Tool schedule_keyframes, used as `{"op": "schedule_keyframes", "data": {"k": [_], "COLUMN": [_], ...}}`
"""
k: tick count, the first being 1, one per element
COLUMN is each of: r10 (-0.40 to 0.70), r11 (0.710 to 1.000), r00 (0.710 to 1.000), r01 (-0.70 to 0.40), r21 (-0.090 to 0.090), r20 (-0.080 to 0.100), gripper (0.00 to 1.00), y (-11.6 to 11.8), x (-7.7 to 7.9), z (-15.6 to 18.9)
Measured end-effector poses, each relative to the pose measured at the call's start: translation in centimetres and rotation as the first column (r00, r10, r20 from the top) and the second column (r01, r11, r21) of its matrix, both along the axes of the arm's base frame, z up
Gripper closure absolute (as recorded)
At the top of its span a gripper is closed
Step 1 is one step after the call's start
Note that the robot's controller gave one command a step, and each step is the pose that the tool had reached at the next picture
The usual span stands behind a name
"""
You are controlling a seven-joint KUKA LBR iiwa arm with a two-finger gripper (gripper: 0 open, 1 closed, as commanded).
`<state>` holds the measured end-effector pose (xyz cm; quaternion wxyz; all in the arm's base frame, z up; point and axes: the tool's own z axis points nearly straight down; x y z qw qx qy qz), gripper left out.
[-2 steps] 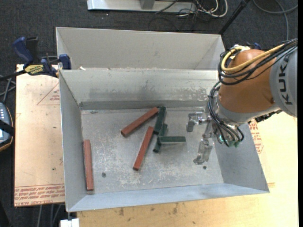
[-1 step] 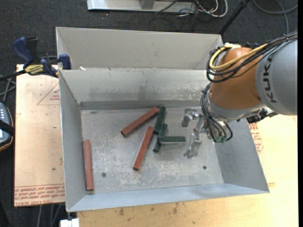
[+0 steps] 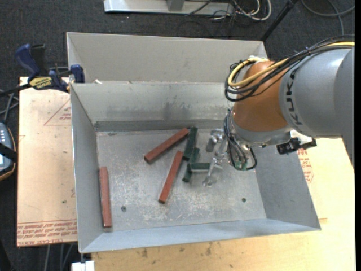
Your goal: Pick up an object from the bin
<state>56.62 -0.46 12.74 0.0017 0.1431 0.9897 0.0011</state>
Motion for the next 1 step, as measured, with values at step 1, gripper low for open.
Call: {"op": "schedule_keyframes", "data": {"k": [1], "r10": [0.145], "r11": [0.989], "r00": [0.989], "r01": [-0.145], "r21": [-0.001], "r20": [-0.004], "gripper": [1.0], "y": [-1.61], "x": [-0.5], "z": [-5.76]}}
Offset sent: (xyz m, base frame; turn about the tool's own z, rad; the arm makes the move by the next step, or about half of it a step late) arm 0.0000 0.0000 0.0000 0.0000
